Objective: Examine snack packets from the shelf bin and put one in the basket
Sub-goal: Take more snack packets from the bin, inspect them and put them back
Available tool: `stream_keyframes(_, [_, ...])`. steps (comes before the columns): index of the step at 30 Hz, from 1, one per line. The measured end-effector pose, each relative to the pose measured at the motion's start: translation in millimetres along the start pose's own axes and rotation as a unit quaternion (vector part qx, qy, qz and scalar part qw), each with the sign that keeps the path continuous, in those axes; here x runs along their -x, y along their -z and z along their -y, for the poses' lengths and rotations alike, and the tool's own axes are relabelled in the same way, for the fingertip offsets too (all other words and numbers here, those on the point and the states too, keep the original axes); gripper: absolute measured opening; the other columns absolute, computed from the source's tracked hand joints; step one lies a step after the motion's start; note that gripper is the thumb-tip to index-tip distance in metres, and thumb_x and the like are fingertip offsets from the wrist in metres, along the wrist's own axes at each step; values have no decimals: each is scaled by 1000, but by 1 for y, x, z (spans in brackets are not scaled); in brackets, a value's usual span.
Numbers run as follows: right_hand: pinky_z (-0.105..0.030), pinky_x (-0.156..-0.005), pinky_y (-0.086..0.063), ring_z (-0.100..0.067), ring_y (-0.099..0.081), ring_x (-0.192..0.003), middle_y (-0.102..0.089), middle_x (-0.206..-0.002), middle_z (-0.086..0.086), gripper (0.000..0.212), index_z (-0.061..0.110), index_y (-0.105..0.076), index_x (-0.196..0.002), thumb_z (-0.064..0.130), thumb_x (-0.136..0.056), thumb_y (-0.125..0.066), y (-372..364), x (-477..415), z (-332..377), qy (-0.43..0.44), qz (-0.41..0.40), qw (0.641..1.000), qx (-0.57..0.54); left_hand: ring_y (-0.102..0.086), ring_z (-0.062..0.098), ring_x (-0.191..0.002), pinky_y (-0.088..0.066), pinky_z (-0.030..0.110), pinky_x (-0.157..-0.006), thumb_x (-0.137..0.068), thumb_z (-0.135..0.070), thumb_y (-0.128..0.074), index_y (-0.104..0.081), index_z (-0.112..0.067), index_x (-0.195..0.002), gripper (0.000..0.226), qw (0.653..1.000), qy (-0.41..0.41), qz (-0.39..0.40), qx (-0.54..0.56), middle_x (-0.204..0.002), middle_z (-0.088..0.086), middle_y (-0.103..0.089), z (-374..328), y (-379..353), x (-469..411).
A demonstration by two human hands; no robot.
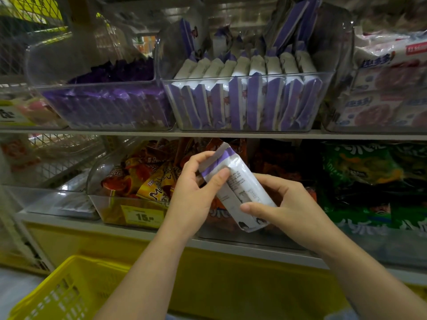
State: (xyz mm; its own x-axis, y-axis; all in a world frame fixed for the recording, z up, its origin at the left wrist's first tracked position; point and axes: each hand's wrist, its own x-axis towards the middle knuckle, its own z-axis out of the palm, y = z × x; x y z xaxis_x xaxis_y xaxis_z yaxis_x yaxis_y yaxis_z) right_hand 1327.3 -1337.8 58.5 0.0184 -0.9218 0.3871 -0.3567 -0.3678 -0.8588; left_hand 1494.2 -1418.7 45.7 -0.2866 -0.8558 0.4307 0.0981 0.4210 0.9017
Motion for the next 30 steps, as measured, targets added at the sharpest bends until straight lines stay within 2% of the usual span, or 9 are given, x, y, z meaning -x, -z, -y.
stream_keyframes(2, [-19, -78, -56, 5, -62, -107, -65, -117, 27, 70, 46, -54, -128, 40, -63, -79, 5, 0, -1, -13, 33, 999, -41, -63, 12, -108, -58, 40, -85, -70, -60, -71, -60, -44, -110, 44, 999, 23, -14, 47, -114, -10, -63, 1, 3, -2])
stream_keyframes(4, [-23, -83, -56, -4, -64, -110, -67, -119, 18, 76, 36, -51, -132, 28, -62, -81, 8, 1, -2, -22, 48, 994, -97, -66, 14, -104, -59, 37, -79, -65, -54, -73, -62, -37, -110, 49, 992, 44, -40, 115, -108, -9, -66, 0, 6, -5])
stream_keyframes(9, [-21, -75, -56, -14, -69, -104, -73, -110, 3, 53, 21, -58, -115, 11, -65, -76, 5, -1, -4, -13, 17, 982, -187, -66, 14, -108, -59, 35, -72, -70, -43, -69, -61, -29, -116, 49, 972, 87, -104, 193, -117, -3, -67, 1, 10, -9])
stream_keyframes(13, [-21, -73, -57, -11, -69, -102, -74, -107, 4, 37, 18, -61, -111, 3, -78, -69, -1, -2, -5, -20, 2, 983, -180, -65, 17, -110, -60, 37, -71, -71, -44, -67, -62, -30, -111, 43, 970, 101, -121, 182, -115, -2, -68, 4, 8, -8])
stream_keyframes(15, [-21, -71, -57, -9, -69, -101, -74, -105, 6, 32, 19, -62, -107, 9, -78, -70, -4, -3, -5, -18, -12, 985, -171, -66, 16, -107, -60, 36, -68, -71, -45, -66, -62, -30, -110, 41, 972, 99, -129, 172, -112, -3, -69, 6, 7, -8])
stream_keyframes(17, [-22, -67, -58, -8, -70, -99, -75, -101, 8, 28, 21, -64, -100, 19, -74, -71, -6, -2, -6, -15, -48, 986, -160, -67, 15, -104, -60, 34, -67, -72, -46, -66, -62, -30, -109, 41, 973, 95, -136, 163, -110, -2, -70, 7, 6, -8])
stream_keyframes(20, [-18, -61, -56, -3, -71, -91, -75, -92, 14, 14, 24, -67, -87, 16, -78, -74, -9, -1, -5, 4, -126, 985, -114, -66, 13, -104, -59, 32, -66, -73, -46, -65, -59, -32, -108, 38, 972, 93, -148, 154, -112, -1, -67, 10, 6, -8])
stream_keyframes(25, [-10, -56, -51, 2, -70, -78, -74, -79, 20, 18, 28, -70, -77, 10, -79, -75, -14, 2, -5, 53, -220, 972, -68, -68, 6, -99, -58, 28, -68, -73, -47, -65, -59, -36, -105, 34, 970, 65, -161, 171, -109, -6, -68, 13, 4, -9])
stream_keyframes(30, [-10, -64, -53, 5, -69, -85, -73, -82, 24, 18, 25, -67, -73, 10, -79, -73, -18, 3, -5, 114, -257, 958, -56, -68, 10, -105, -57, 28, -74, -72, -44, -67, -57, -29, -111, 43, 960, 13, -160, 228, -106, -7, -70, 11, 0, -11])
